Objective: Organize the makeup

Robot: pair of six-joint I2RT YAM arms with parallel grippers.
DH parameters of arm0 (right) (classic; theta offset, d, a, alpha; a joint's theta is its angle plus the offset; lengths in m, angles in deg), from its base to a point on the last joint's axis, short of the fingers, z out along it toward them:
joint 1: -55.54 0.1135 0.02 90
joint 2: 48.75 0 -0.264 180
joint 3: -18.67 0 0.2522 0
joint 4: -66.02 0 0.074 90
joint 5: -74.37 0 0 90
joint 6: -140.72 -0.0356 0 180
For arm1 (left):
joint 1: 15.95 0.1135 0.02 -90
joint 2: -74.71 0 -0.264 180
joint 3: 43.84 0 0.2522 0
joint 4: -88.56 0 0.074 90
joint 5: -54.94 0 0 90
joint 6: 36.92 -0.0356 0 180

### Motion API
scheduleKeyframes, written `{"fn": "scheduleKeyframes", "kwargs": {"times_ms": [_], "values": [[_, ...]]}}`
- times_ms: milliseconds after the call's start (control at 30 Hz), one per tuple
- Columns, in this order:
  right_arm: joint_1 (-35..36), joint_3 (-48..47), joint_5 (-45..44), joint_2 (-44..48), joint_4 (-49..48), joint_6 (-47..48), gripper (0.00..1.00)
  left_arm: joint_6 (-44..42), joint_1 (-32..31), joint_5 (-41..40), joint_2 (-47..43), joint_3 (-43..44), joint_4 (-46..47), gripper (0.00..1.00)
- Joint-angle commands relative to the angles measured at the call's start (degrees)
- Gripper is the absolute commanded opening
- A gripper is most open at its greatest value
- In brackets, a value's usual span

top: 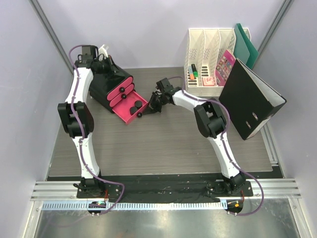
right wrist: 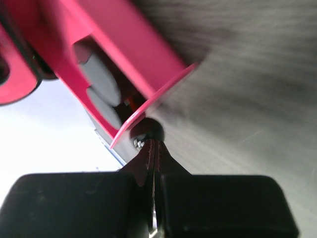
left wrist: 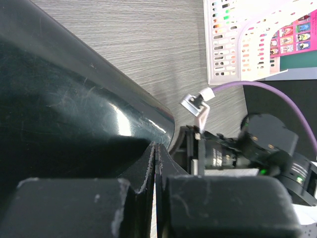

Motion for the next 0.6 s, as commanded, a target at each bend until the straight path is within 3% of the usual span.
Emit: {"fn": "scheduleKeyframes", "kwargs": {"times_ms": [0, 333, 567], "values": [[0.01, -3.05, 1.36, -1.73, -4.7, -4.58, 0.01, -5.63, -0.68, -16.24, 11.03, -6.57, -20.37, 0.0], [0.01, -11.83, 0.83, -7.18, -10.93, -11.34, 0.01, -5.89, -0.6, -16.51, 10.94, -6.92, -20.54, 0.0], [0.09, -10.08, -0.84, -10.25, -22.69, -19.87, 0.01, -5.98, -0.6, -16.42, 11.12, -7.01, -20.54, 0.0]]}}
